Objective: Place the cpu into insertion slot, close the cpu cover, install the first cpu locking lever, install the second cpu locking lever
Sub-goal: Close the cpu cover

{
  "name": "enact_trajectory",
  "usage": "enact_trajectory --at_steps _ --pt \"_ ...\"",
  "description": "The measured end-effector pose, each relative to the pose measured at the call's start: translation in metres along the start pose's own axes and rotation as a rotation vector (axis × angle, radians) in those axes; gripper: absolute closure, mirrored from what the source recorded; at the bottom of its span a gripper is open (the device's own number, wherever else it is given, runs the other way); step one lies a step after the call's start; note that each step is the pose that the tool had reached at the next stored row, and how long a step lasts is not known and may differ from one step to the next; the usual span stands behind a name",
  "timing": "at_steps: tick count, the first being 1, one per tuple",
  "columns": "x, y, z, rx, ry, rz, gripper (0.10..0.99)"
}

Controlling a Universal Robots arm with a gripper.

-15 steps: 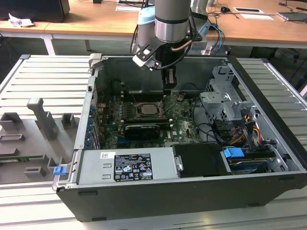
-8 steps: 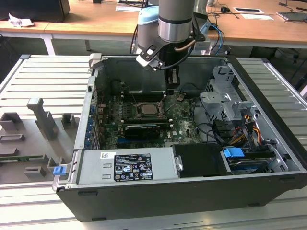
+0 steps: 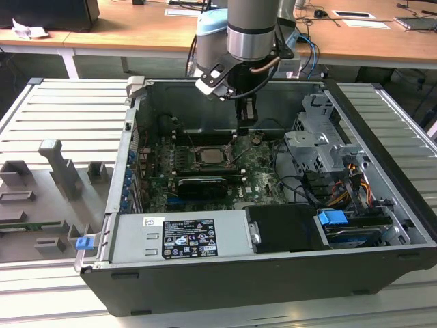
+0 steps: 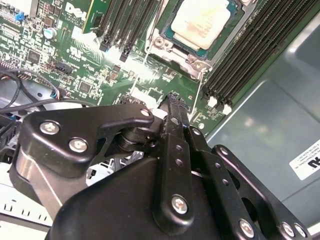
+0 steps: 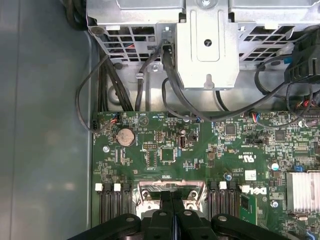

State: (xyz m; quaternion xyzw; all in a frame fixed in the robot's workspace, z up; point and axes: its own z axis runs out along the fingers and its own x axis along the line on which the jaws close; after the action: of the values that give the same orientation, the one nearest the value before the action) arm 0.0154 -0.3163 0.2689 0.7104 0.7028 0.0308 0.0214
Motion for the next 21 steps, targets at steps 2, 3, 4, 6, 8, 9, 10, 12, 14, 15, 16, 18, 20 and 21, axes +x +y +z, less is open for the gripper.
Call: enact_trajectory --at_steps 2,3,4,6,8,9,10,12,14,15,16,18,20,21 --pt "0.0 0.0012 0.0001 0.0 0.0 0.0 0.98" --pt "0.0 0.002 0.0002 0.0 0.0 0.0 0.98" --pt "0.0 0.0028 0.0002 0.0 0.0 0.0 0.98" --pt "0.0001 0.0044 0.0004 0.0 0.0001 0.0 0.98" --pt "0.0001 0.0063 0.0005 0.0 0.0 0.0 0.98" --pt "0.0001 0.0077 0.0006 0.0 0.0 0.0 0.98" --pt "0.0001 0.0084 0.0006 0.0 0.0 0.0 0.98" --pt "0.0001 0.0105 0.0008 0.0 0.0 0.0 0.98" --pt "0.0001 0.0122 0.0009 0.0 0.0 0.0 0.98" --pt "0.0001 0.0128 0.0009 0.0 0.0 0.0 0.98" --pt "0.0001 0.0133 0.001 0.0 -0.0001 0.001 0.98" --pt "0.0002 0.0175 0.0014 0.0 -0.0004 0.001 0.98" --pt "0.0002 0.0217 0.0024 0.004 -0.0005 0.001 0.98" --pt "0.0002 0.0246 0.0033 0.008 -0.0006 0.001 0.98"
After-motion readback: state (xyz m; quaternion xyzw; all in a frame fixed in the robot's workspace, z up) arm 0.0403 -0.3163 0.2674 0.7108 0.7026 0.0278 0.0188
